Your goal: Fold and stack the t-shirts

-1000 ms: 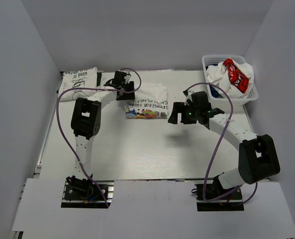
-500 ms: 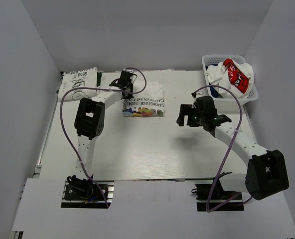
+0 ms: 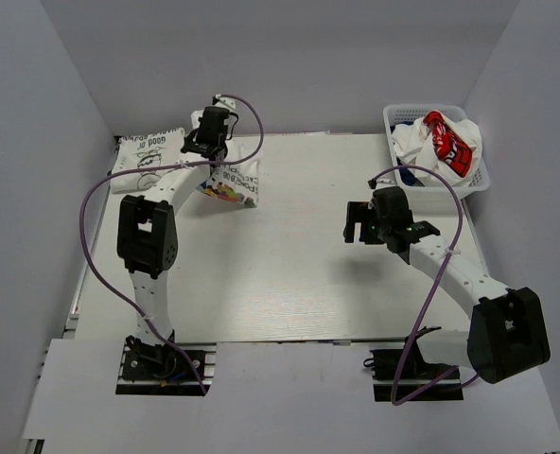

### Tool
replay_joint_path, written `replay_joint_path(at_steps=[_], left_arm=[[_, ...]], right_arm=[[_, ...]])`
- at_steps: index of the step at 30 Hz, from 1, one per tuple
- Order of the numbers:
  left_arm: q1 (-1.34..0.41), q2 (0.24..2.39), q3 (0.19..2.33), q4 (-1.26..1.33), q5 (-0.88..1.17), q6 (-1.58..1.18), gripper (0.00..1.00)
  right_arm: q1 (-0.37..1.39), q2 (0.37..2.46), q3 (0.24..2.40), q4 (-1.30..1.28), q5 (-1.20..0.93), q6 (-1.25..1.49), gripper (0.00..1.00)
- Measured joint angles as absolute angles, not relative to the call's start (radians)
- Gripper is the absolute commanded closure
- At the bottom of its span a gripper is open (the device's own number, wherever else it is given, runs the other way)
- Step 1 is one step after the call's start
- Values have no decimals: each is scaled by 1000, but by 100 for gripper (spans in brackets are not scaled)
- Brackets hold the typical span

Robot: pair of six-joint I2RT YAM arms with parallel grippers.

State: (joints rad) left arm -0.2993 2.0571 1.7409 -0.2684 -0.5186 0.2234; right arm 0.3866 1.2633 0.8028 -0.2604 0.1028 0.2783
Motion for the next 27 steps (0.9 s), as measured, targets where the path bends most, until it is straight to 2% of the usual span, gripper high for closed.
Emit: replay_joint_path(at_steps=[16, 27], left_arm=[[-138, 2113, 2042, -315, -561, 352, 100], [-91, 2119, 2064, -336, -479, 381, 100]], right_arm=[[387, 1275, 802, -258, 117, 279, 10], [386, 1291, 801, -236, 94, 279, 10]])
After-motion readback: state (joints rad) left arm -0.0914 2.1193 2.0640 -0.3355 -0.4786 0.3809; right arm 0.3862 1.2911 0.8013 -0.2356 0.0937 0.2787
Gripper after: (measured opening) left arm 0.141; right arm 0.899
